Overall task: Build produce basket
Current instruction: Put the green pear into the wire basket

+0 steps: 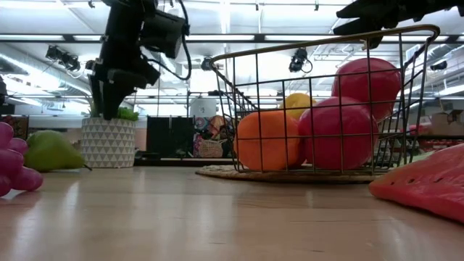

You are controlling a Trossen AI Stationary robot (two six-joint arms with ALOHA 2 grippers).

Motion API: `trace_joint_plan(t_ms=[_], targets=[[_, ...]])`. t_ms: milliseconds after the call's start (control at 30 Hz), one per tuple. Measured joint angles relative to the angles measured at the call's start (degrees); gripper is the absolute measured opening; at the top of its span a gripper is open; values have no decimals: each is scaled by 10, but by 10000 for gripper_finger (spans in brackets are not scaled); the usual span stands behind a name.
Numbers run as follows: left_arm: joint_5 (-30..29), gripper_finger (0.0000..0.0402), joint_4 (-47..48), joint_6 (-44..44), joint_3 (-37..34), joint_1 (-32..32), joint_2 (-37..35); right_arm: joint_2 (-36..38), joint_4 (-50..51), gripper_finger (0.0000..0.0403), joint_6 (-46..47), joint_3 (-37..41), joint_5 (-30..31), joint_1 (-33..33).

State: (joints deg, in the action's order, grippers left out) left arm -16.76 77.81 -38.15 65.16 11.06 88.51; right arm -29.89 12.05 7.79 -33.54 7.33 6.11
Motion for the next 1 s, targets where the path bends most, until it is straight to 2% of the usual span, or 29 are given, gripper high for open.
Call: trace_joint_plan(t_ms=[167,267,333,433,500,733,867,1000], targets=[[-56,228,-2,-5,0,-51,0,0,0,231,0,0,0,0],[-97,218,1,-2,-1,-69,0,0,0,231,0,0,0,0],[-104,211,-20,7,-20,-72,-8,0,0,231,0,0,0,0],[-100,201,-64,22,-74,-72,-25,0,0,231,0,0,0,0],[-100,195,-58,21,-97,-69,-27,0,0,231,0,0,0,0],[-69,187,-56,-1,-128,-37,-27,0,0,231,0,0,0,0],[-41,205,-90,2,-153,-15,-27,0,0,231,0,0,0,0],[-5,241,-93,3,-176,14,-27,0,0,231,0,0,0,0]])
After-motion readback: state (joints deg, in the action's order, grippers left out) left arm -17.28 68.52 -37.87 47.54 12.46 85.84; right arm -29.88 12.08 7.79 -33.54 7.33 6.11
